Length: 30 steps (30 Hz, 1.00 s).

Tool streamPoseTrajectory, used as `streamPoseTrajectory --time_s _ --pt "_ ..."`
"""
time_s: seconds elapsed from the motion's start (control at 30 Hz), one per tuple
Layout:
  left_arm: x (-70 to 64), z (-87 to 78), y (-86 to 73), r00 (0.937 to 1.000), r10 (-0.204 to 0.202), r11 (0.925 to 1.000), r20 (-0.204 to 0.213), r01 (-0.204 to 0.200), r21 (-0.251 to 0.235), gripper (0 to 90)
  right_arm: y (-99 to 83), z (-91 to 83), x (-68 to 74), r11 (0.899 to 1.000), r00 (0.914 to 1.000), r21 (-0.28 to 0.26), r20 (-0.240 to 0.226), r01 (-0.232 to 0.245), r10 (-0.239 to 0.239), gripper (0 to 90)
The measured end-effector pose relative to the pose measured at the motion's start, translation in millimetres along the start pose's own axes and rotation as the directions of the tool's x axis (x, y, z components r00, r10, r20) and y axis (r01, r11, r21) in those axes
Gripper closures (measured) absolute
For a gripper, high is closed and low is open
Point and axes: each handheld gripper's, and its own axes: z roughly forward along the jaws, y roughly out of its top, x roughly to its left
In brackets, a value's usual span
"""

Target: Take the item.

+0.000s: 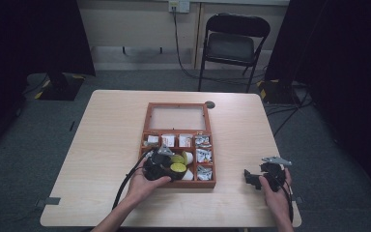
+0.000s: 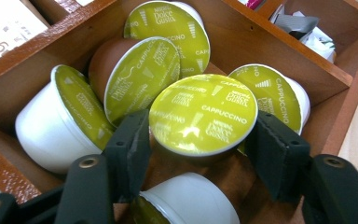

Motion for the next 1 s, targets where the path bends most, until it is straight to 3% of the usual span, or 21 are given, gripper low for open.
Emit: streamPoseTrajectory --time_s 0.63,0.8,0.9,1.0 --pt "-0.5 -2.1 1.7 1.0 -0.005 0.9998 -0.002 0.005 -0.02 44.0 0.0 0.0 0.0 1.0 1.0 0.0 0.0 0.0 0.0 0.0" --pt "-1.6 4.1 4.7 0.9997 -0.024 0.9996 0.007 0.024 0.017 39.6 0.0 0.0 0.0 1.0 1.0 0.0 0.0 0.0 0.0 0.0" --pt "-3.2 4.6 6.6 0.9993 -0.035 0.9992 -0.016 0.035 0.016 38.5 0.0 0.0 0.0 1.0 1.0 0.0 0.0 0.0 0.0 0.0" --pt "-3.0 5.2 8.4 0.9993 -0.037 0.9992 -0.009 0.037 0.012 33.9 0.0 0.0 0.0 1.0 1.0 0.0 0.0 0.0 0.0 0.0"
